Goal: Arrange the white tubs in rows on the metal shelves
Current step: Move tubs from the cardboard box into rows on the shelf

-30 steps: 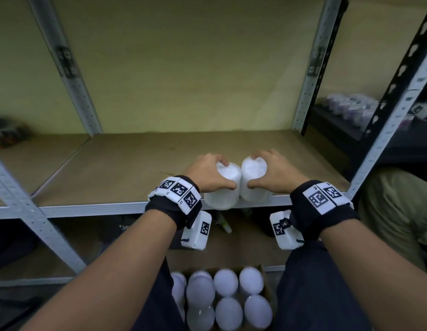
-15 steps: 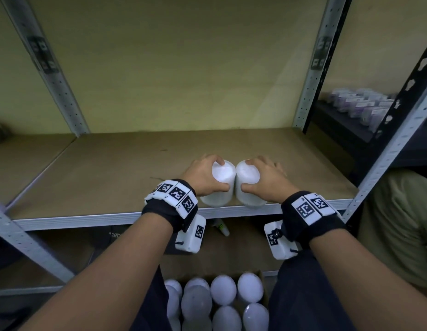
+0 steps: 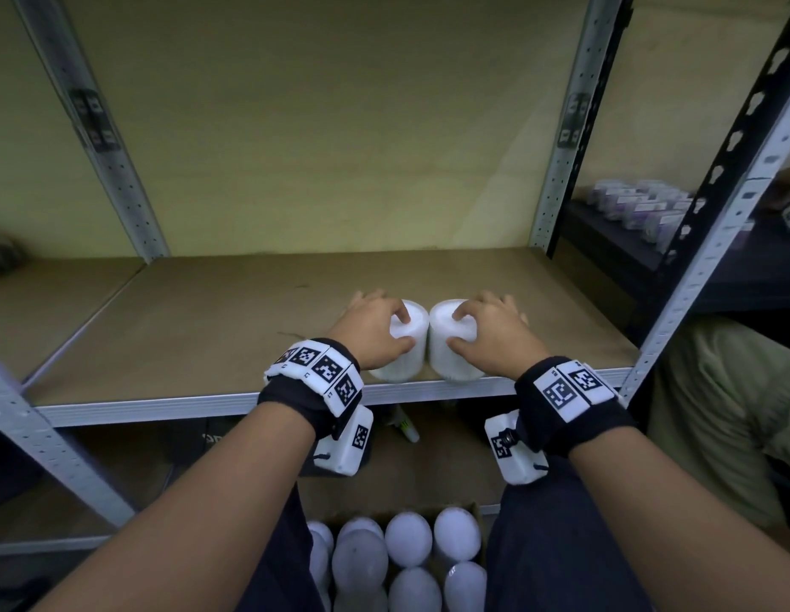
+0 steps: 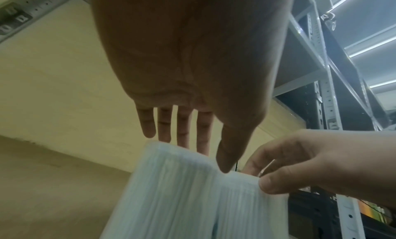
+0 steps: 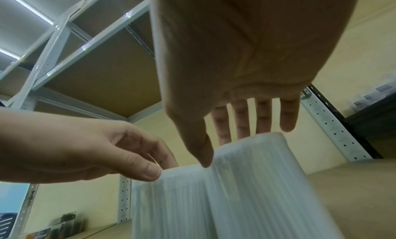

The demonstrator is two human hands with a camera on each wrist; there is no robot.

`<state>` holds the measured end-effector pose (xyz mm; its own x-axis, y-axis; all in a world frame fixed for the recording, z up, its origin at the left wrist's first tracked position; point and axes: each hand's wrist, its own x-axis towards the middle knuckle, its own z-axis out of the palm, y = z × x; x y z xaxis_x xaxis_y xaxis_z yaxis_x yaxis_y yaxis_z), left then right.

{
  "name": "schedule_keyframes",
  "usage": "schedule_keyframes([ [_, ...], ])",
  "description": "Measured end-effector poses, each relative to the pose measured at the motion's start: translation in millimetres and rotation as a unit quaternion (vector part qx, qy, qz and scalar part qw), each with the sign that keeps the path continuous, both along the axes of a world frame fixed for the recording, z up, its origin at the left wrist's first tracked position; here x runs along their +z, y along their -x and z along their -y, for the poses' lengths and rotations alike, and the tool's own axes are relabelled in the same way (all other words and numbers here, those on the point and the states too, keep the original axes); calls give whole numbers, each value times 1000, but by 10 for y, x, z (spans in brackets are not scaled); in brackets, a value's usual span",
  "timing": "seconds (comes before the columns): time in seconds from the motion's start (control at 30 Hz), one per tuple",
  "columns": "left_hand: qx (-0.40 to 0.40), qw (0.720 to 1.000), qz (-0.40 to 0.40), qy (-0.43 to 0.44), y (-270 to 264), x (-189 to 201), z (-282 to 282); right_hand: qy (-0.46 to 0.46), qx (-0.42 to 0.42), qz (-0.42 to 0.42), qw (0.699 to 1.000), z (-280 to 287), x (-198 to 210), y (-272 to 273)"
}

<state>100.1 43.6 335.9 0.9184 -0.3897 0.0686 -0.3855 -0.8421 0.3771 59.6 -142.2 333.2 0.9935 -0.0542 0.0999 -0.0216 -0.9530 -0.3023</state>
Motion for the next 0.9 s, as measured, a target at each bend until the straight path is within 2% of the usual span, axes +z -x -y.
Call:
schedule_keyframes([
  [0.43,-17,1000,14,11,15,84,22,9,-2,-14,1000,-27,97,-15],
  [0.9,-37,999,11,-11,-759,59,266,15,-30,-50,998,156,131,-734],
])
